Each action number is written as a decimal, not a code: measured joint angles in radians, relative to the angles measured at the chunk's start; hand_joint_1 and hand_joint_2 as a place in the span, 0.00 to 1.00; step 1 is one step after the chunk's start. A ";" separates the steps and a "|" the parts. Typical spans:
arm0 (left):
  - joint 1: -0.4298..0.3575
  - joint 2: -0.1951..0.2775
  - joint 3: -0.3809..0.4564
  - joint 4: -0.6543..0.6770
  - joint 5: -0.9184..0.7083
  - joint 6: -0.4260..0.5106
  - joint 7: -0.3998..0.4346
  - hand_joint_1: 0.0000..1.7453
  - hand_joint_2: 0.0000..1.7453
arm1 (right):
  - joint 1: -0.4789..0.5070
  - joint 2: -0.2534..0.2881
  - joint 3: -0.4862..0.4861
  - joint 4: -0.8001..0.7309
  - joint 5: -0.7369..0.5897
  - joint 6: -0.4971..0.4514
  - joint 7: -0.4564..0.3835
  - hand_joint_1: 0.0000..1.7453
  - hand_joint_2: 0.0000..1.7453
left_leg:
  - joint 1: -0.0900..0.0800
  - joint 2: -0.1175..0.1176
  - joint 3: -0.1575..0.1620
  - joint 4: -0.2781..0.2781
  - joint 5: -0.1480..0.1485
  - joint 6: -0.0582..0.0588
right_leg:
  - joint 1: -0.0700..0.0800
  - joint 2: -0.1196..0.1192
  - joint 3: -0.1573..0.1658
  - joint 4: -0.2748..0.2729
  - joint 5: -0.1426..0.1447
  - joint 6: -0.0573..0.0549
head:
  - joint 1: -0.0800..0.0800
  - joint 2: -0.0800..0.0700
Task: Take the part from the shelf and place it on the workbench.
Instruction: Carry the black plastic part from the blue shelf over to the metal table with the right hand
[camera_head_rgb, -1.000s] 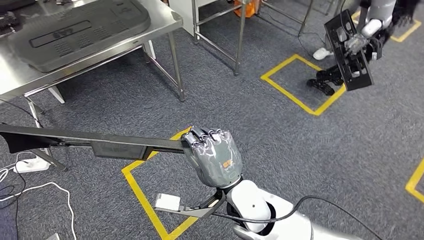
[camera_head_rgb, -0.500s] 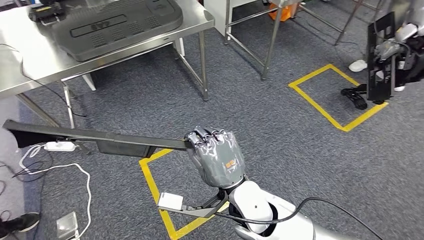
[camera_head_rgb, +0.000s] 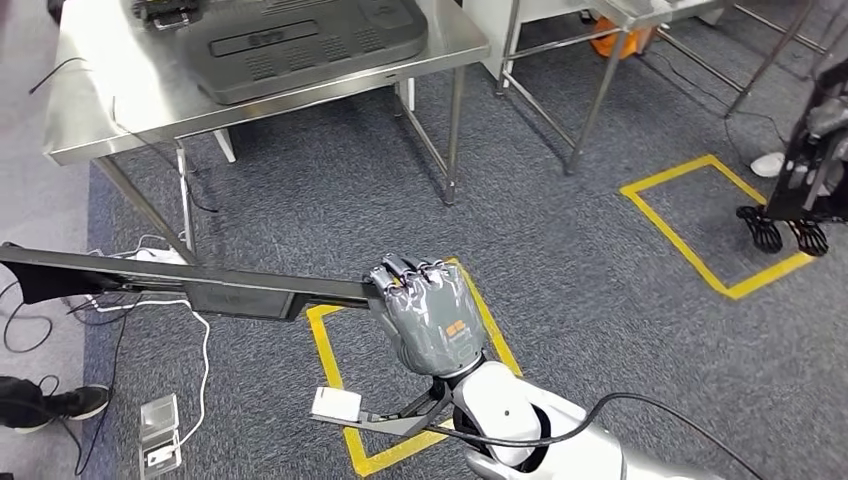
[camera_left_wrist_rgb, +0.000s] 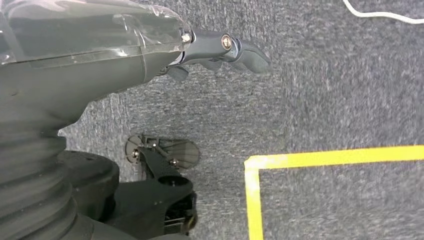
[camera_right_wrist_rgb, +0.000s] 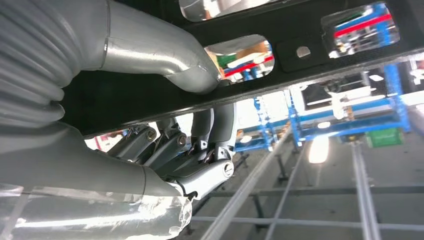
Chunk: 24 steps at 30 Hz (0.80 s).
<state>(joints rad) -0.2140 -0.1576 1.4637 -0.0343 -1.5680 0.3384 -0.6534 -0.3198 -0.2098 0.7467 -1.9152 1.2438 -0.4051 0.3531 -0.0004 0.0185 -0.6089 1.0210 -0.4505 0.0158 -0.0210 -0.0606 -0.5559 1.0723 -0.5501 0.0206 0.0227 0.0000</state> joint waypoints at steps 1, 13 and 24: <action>-0.001 0.000 0.000 0.000 -0.001 -0.002 0.000 0.00 1.00 | 0.000 0.000 0.000 0.000 0.000 0.000 0.000 1.00 1.00 | 0.003 -0.007 0.005 -0.005 0.002 0.006 | -0.001 0.022 -0.020 0.044 -0.025 0.002 | 0.002 0.000; -0.002 0.002 -0.001 0.000 -0.002 -0.028 -0.001 0.00 1.00 | 0.012 -0.002 -0.003 -0.001 0.004 0.003 0.000 1.00 1.00 | -0.001 -0.085 0.001 0.022 -0.021 -0.003 | 0.000 0.084 -0.043 -0.019 0.059 -0.007 | 0.017 0.000; -0.003 0.011 -0.002 0.000 -0.001 -0.101 -0.004 0.00 1.00 | 0.012 -0.002 -0.003 -0.001 0.008 0.011 -0.001 1.00 1.00 | 0.003 -0.084 0.016 0.010 -0.024 -0.012 | 0.006 0.085 -0.033 -0.021 0.052 -0.022 | 0.017 0.000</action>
<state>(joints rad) -0.2168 -0.1465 1.4622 -0.0344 -1.5692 0.2379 -0.6569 -0.3082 -0.2114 0.7435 -1.9158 1.2517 -0.3941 0.3517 0.0027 -0.0656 -0.5927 1.0313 -0.4747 0.0042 -0.0147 0.0240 -0.5890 1.0513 -0.4983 -0.0010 0.0396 0.0000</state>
